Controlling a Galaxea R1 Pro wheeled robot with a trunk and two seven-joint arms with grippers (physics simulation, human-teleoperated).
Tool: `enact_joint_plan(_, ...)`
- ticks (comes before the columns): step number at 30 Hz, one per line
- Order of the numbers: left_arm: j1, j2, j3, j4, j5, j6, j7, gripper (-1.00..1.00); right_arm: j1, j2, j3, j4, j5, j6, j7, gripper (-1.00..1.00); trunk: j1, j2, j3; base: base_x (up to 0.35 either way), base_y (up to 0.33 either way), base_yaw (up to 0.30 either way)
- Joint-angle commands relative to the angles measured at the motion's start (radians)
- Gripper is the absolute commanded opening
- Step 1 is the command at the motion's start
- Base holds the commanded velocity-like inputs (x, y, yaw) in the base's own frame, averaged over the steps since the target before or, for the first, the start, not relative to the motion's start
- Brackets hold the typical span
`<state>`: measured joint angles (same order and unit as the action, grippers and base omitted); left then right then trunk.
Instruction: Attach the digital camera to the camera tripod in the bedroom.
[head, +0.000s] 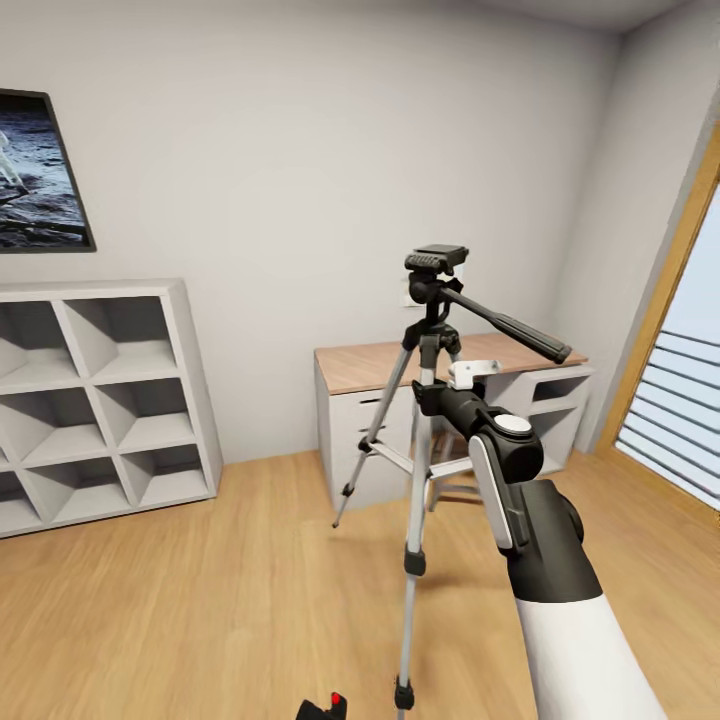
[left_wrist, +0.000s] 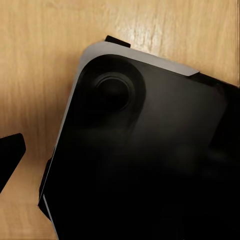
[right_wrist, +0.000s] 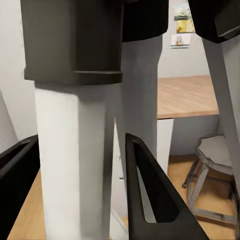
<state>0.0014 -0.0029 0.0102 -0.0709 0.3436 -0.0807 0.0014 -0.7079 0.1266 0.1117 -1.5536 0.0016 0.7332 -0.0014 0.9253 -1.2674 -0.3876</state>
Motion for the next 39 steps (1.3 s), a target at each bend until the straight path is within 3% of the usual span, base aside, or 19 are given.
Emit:
enact_joint_plan(1,0.0,0.0,0.001,-0.001,0.005,-0.002,0.0,1.0,-0.001,0.0,-0.001,-0.001,0.001,0.005,0.0,-1.0,0.0,-0.001,-0.001,0.0,-0.279,0.0)
enact_joint_plan(39,0.0,-0.001,0.0,0.0,0.005,-0.002,0.0,1.0,-0.001,-0.001,-0.007,0.005,0.016,0.003,-0.002,-1.0,0.0,-0.001,-0.001,0.0,-0.28,0.0)
